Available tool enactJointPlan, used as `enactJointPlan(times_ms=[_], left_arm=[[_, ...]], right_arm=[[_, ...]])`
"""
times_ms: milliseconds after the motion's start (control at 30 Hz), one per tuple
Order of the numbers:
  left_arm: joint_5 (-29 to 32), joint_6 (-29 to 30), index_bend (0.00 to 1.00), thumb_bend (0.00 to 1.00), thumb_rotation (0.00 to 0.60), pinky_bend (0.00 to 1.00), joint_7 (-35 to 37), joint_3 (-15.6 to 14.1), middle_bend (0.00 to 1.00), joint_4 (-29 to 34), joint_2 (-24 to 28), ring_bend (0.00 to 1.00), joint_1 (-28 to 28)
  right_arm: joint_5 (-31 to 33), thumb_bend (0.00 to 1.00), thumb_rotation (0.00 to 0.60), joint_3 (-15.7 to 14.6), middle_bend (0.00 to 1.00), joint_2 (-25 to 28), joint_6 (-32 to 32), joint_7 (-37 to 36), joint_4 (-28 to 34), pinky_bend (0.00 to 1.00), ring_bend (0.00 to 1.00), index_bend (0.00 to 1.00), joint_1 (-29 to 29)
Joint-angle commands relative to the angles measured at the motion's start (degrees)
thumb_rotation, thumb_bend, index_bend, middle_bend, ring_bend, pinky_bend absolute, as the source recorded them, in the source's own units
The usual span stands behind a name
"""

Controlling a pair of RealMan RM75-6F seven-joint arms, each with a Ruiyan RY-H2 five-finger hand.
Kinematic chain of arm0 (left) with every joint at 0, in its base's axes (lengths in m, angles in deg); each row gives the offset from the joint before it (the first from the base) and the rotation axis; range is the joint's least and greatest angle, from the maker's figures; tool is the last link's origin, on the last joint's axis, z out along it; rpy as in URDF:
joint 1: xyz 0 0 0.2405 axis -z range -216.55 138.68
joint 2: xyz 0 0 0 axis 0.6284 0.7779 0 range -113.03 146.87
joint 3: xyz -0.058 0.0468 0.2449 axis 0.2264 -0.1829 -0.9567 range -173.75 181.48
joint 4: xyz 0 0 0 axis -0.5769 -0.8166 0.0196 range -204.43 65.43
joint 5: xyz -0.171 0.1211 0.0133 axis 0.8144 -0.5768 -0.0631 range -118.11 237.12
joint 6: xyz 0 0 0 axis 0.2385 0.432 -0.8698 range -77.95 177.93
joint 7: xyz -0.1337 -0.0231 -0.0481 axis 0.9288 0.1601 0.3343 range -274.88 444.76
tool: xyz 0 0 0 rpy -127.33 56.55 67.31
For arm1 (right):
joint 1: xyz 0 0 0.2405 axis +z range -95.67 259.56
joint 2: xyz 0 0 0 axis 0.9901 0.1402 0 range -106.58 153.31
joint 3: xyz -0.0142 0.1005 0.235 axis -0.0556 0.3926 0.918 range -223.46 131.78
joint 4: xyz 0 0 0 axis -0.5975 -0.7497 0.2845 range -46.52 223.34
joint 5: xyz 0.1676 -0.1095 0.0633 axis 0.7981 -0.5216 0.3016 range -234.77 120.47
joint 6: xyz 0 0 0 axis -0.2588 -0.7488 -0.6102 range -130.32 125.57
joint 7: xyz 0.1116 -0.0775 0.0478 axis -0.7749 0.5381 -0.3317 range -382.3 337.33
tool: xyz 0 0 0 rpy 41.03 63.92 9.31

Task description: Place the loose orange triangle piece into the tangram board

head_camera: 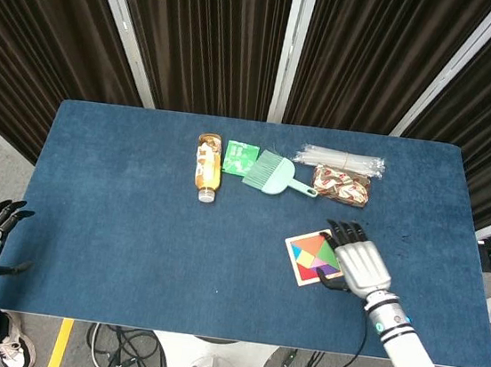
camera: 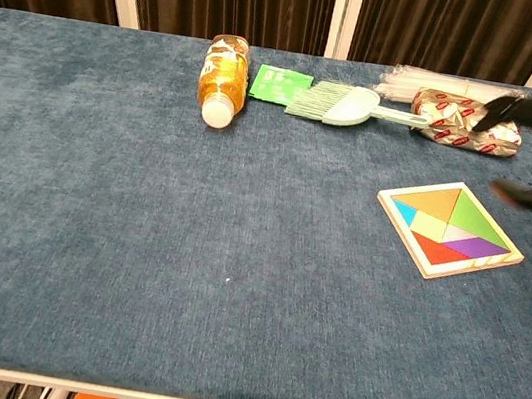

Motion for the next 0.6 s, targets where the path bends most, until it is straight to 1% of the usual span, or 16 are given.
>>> enactJointPlan(times_ms=[33,133,200,267,300,433,600], left_arm=[[-0.1,0.2,0.2,0.0,0.6,0.15,-0.6,0.1,0.09,0.7,0.3,0.05,0.0],[-0.4,0.9,0.2,0.0,0.6,0.15,-1.8,0.4,0.09,2.0,0.7,0.05,0.1],[-0.7,1.6,0.2,0.0,0.6,0.15,-2.6,0.7,0.09,2.7,0.9,0.05,0.1],[-0.8,1.8,0.2,0.0,0.6,0.15,-3.6,0.9,0.09,3.4,1.1,0.05,0.3],[-0.8,1.8,0.2,0.0,0.6,0.15,-4.1,1.0,0.09,3.7,1.3,0.05,0.3],[-1.3,2.7,0.2,0.0,0.6,0.15,-5.8,1.3,0.09,5.4,2.0,0.05,0.4],[-2.0,4.8,0.2,0.0,0.6,0.15,-7.4,1.7,0.09,6.7,2.3,0.05,0.0]], right_arm=[[-7.9,0.28,0.242,-1.1,0.0,4.6,-9.1,-3.6,0.3,0.0,0.0,0.0,-6.1],[-15.0,0.26,0.25,-2.8,0.0,7.4,-18.3,-7.2,-1.3,0.0,0.0,0.0,-12.1],[-19.3,0.25,0.254,-4.2,0.0,8.1,-24.4,-9.3,-4.1,0.0,0.0,0.0,-16.5],[-22.0,0.23,0.262,-5.4,0.0,7.7,-29.3,-11.0,-7.4,0.0,0.0,0.0,-20.6],[-22.4,0.23,0.266,-5.7,0.0,7.3,-30.8,-11.8,-8.6,0.0,0.0,0.0,-22.1],[-22.0,0.23,0.273,-6.3,0.0,5.3,-33.9,-16.1,-13.0,0.0,0.0,0.0,-27.2],[-21.0,0.23,0.273,-5.8,0.0,2.9,-33.4,-19.7,-18.1,0.0,0.0,0.0,-30.4]])
